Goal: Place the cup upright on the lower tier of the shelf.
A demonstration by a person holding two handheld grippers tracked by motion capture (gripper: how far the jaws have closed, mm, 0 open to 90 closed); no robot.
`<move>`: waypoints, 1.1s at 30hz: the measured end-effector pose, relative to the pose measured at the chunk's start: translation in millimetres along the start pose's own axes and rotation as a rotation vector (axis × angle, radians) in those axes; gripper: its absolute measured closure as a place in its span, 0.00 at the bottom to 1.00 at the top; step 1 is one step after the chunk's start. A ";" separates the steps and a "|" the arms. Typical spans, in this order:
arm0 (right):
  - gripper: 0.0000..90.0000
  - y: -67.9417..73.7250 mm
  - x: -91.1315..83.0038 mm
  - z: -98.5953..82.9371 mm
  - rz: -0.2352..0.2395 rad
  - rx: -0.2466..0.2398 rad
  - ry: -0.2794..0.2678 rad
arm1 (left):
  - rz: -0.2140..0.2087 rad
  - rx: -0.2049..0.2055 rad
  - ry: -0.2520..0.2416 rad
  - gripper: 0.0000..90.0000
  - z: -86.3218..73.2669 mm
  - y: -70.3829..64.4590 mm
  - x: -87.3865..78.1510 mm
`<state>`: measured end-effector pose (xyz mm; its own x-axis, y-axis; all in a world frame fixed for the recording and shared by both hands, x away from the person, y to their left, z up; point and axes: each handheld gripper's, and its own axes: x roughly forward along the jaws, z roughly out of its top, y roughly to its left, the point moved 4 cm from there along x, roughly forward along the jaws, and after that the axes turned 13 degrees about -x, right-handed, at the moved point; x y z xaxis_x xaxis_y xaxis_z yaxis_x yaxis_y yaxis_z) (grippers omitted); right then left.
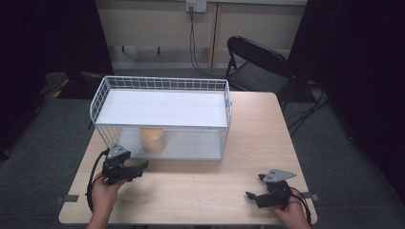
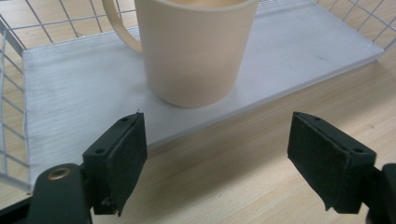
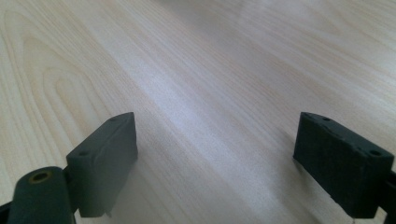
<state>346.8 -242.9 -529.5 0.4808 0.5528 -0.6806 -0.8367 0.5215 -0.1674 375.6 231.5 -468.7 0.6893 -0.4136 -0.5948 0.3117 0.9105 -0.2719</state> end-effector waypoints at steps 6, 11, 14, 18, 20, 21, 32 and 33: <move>0.14 0.0 0.0 0.0 0.000 0.000 0.000 | 0.010 -0.002 0.008 0.23 -2.5 6.6 -7.8; 0.14 0.0 0.1 0.0 -0.001 0.000 0.000 | 0.010 0.007 0.025 0.23 -8.0 13.2 -14.1; 0.14 0.0 0.0 0.0 0.000 0.000 0.000 | 0.009 0.006 0.025 0.23 -10.3 17.1 -17.3; 0.14 0.0 0.1 0.0 0.000 0.000 0.000 | 0.016 -0.004 0.015 0.23 -13.6 24.5 -23.0; 0.14 0.0 0.0 0.0 0.000 0.000 0.000 | 0.016 -0.006 0.018 0.22 -15.8 27.5 -24.8; 0.14 0.0 0.0 0.0 0.000 0.000 0.000 | 0.016 -0.014 0.017 0.22 -17.2 29.2 -25.7; 0.14 0.0 0.0 0.0 0.000 0.000 0.000 | 0.005 -0.021 0.029 0.22 -29.0 40.3 -30.4; 0.14 0.0 0.0 0.0 0.000 0.000 0.000 | 0.005 -0.017 0.032 0.22 -30.0 41.1 -30.3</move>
<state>346.8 -242.9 -529.5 0.4812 0.5527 -0.6804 -0.8364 0.5218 -0.1677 347.9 281.3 -484.6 0.6692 -0.4089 -0.6205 0.2966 0.9126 -0.2814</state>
